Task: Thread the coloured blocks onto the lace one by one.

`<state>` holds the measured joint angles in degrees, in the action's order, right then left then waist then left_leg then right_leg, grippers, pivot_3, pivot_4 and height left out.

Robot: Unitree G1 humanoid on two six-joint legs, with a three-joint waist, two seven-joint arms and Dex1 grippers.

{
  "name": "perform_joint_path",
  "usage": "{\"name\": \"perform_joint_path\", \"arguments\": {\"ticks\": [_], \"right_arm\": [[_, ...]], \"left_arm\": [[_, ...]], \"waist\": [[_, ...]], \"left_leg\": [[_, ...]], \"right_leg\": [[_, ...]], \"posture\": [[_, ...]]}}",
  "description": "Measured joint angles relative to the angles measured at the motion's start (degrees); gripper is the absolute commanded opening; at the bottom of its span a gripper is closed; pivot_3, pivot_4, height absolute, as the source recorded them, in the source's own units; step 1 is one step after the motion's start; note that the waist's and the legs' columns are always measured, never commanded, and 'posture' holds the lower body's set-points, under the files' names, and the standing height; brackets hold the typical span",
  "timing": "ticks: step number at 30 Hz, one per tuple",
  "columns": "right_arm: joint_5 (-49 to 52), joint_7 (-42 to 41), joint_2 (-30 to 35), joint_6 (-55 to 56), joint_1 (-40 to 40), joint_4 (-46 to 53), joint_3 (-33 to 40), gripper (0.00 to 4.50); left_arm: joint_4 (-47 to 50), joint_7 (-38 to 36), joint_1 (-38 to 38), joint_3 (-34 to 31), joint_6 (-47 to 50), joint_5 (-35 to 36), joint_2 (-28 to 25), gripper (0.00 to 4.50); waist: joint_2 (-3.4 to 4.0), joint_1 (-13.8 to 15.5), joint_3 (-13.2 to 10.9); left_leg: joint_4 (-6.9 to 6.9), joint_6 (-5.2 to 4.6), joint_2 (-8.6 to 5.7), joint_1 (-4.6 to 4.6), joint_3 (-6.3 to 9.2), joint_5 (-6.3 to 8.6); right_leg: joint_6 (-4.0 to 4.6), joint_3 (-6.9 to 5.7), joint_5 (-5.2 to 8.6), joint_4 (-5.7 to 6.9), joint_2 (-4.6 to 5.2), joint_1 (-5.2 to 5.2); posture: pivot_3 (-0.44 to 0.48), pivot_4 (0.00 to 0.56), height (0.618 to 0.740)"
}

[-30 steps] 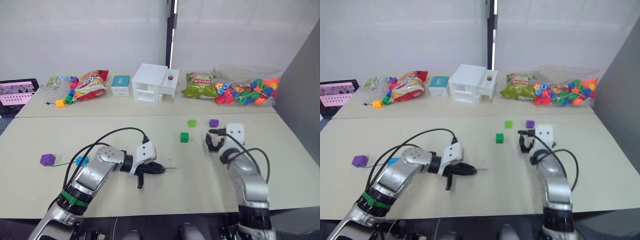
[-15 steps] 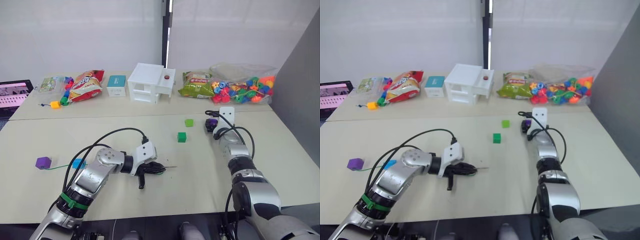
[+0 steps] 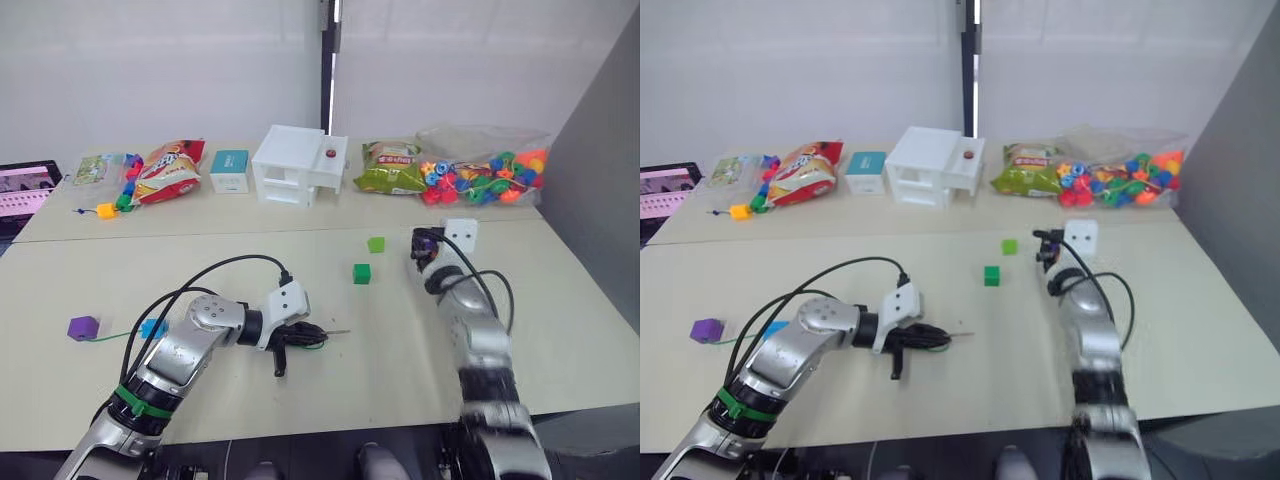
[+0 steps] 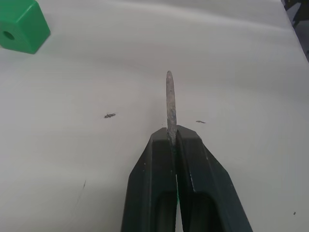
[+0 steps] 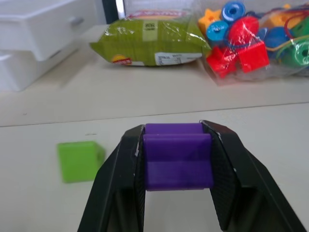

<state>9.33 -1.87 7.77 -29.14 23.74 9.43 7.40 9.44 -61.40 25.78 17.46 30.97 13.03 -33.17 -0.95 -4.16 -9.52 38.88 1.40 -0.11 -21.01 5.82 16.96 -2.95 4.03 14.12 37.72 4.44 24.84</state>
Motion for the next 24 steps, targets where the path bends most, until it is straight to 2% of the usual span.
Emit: {"name": "perform_joint_path", "arguments": {"ticks": [2,4,7,10,18,20,24], "right_arm": [[1.1,2.0,-1.3,-10.5,-6.1,16.2,-3.7,1.18],[2.0,3.6,-2.3,-19.4,-10.4,27.6,-8.1,1.18],[2.8,5.7,-3.9,-28.3,-16.9,37.5,-14.5,1.18],[2.1,7.0,-3.8,-31.0,-22.3,37.2,-19.5,1.18],[-0.3,8.3,-6.2,-27.5,-24.6,31.0,-20.3,1.18],[-0.4,8.2,-6.5,-26.4,-24.5,30.3,-20.2,2.23],[0.0,7.4,-6.7,-26.3,-24.7,29.7,-18.0,3.57]], "left_arm": [[-0.2,-0.1,-0.2,0.0,-0.1,0.1,-0.1,0.00],[-0.3,-0.2,-0.3,0.0,-0.2,0.2,-0.2,0.00],[-0.4,-0.3,-0.3,0.0,-0.6,0.4,-0.2,0.00],[-0.4,-0.5,-0.3,0.0,-0.6,0.4,-0.3,0.00],[-0.2,-1.0,-0.4,0.1,-0.6,0.4,-0.8,0.00],[-0.3,-1.2,-0.1,0.1,-0.6,0.4,-0.8,0.00],[-0.3,-1.5,0.6,0.1,-0.5,0.4,-1.2,0.00]], "waist": [[0.02,0.2,0.0],[0.02,0.3,0.0],[0.01,0.6,0.0],[0.01,0.8,0.0],[-0.05,0.9,0.1],[-0.06,0.9,0.1],[-0.06,0.9,0.1]], "left_leg": [[0.07,0.02,-0.01,-0.13,0.01,-0.01],[0.08,0.03,-0.01,-0.11,0.01,-0.02],[0.09,0.03,-0.01,-0.06,0.01,-0.02],[0.12,0.05,-0.04,-0.06,0.01,-0.03],[0.09,0.05,0.00,0.03,0.02,-0.03],[0.09,0.05,-0.01,0.07,0.02,-0.03],[0.10,0.05,-0.01,0.06,0.02,-0.03]], "right_leg": [[0.00,0.00,0.00,0.24,-0.01,0.20],[0.01,-0.01,0.00,0.21,-0.02,0.19],[0.02,-0.02,0.01,-0.03,-0.02,0.15],[0.02,-0.03,0.00,-0.10,0.00,0.10],[0.03,-0.04,0.01,-0.09,-0.04,0.06],[0.02,-0.04,0.01,-0.10,-0.03,0.01],[0.02,-0.04,0.01,-0.10,-0.03,0.01]], "posture": [[0.000,0.150,0.740],[0.000,0.150,0.740],[0.000,0.150,0.740],[0.000,0.150,0.740],[0.000,0.150,0.740],[0.000,0.150,0.740],[0.000,0.150,0.740]]}}
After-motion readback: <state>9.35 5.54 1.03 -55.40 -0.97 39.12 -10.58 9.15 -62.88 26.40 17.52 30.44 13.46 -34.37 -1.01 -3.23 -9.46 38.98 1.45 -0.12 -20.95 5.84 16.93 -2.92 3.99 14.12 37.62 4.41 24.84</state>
